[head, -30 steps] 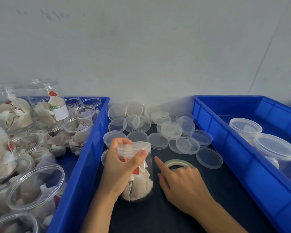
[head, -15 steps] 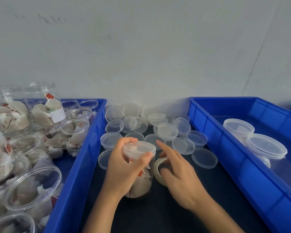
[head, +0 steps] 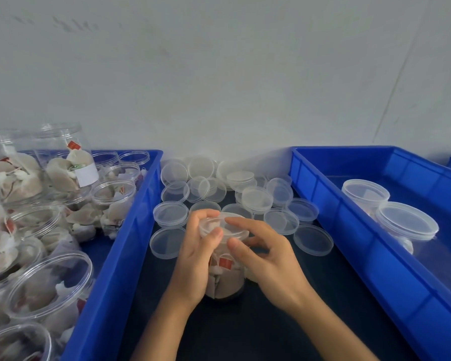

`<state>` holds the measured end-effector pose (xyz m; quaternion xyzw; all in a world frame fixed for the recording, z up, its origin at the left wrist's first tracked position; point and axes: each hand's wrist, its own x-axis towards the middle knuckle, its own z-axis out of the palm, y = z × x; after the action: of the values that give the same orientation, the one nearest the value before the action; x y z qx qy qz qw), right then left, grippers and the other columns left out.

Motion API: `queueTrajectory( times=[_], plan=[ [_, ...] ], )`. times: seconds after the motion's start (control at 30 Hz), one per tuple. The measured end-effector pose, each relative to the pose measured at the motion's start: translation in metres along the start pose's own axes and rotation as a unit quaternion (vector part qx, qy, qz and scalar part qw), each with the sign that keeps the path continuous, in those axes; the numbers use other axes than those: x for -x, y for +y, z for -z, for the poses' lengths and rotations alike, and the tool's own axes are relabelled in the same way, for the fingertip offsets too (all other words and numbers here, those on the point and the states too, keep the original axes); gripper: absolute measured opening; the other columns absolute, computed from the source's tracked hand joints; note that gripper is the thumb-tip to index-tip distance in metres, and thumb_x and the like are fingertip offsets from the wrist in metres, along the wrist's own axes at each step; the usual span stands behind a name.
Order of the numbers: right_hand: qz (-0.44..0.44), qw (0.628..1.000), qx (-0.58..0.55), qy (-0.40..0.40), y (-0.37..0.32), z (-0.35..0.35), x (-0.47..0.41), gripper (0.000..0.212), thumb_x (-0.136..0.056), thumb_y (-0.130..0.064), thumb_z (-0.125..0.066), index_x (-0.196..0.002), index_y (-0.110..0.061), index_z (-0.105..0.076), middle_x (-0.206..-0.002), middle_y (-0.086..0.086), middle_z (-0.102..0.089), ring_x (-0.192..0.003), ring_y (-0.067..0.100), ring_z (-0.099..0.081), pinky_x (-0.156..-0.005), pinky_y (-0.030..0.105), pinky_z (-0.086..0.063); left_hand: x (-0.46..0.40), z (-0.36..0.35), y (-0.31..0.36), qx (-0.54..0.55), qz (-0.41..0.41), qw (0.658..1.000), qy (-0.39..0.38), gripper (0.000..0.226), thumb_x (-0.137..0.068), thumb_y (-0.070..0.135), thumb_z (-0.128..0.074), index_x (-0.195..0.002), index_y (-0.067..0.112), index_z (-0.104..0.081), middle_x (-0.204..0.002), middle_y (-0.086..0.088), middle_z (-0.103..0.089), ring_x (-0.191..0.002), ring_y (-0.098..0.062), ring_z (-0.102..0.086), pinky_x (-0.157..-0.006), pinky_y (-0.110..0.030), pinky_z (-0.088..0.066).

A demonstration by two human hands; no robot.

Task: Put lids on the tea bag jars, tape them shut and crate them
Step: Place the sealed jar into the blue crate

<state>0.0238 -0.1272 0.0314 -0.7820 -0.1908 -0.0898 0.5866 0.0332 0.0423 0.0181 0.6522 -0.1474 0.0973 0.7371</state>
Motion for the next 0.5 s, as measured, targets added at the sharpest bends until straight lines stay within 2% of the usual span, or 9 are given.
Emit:
queueTrajectory(
  times=[0.13,0.23,0.37,0.43,0.5],
  plan=[
    [-0.007,0.999,-0.036,-0.021,-0.001,0.007,0.001,0.030,-0.101,-0.035,-0.068,-0.128,-0.047,-0.072,-0.131,-0.014,-0.066,-0.109,0.019,-0.072,-0.091,0.040,-0.063,-0.002,0.000,-0.003,-0.010,-0.010,1.000,0.000,0.034,-0.092,0.051,-0.058,-0.122,0.036,-0.059,-0.116,-0.004,-0.072,-0.105,-0.026,-0.074,-0.080,-0.035,-0.062],
    [0.000,1.000,-0.006,-0.025,-0.002,0.009,0.002,0.032,-0.105,-0.031,-0.062,-0.133,-0.044,-0.069,-0.132,-0.016,-0.064,-0.109,0.017,-0.072,-0.089,0.037,-0.063,-0.002,0.002,-0.003,-0.026,-0.001,1.000,-0.010,0.039,-0.091,0.056,-0.058,-0.127,0.040,-0.057,-0.119,0.000,-0.072,-0.108,-0.024,-0.074,-0.081,-0.039,-0.064],
    [-0.001,0.999,0.046,-0.023,-0.004,0.010,0.002,0.033,-0.107,-0.025,-0.061,-0.136,-0.043,-0.067,-0.131,-0.020,-0.062,-0.110,0.011,-0.070,-0.090,0.037,-0.061,-0.002,0.012,0.000,-0.046,0.011,0.998,-0.047,0.055,-0.090,0.062,-0.063,-0.139,0.044,-0.048,-0.131,0.006,-0.069,-0.121,-0.021,-0.070,-0.092,-0.040,-0.062],
    [-0.004,0.998,0.057,-0.031,-0.008,0.012,0.002,0.034,-0.107,-0.027,-0.062,-0.136,-0.046,-0.065,-0.132,-0.022,-0.060,-0.114,0.008,-0.067,-0.093,0.035,-0.060,-0.003,0.011,0.003,-0.052,0.004,0.997,-0.054,0.055,-0.089,0.062,-0.065,-0.139,0.046,-0.047,-0.131,0.007,-0.068,-0.122,-0.021,-0.070,-0.088,-0.043,-0.064],
    [0.004,0.996,0.082,-0.048,-0.013,0.016,0.004,0.038,-0.103,-0.037,-0.067,-0.136,-0.052,-0.060,-0.134,-0.027,-0.055,-0.119,0.002,-0.062,-0.096,0.032,-0.059,-0.002,0.006,0.005,-0.045,-0.011,0.998,-0.052,0.053,-0.091,0.058,-0.065,-0.139,0.042,-0.049,-0.130,0.004,-0.070,-0.118,-0.024,-0.072,-0.084,-0.043,-0.065]
  ],
)
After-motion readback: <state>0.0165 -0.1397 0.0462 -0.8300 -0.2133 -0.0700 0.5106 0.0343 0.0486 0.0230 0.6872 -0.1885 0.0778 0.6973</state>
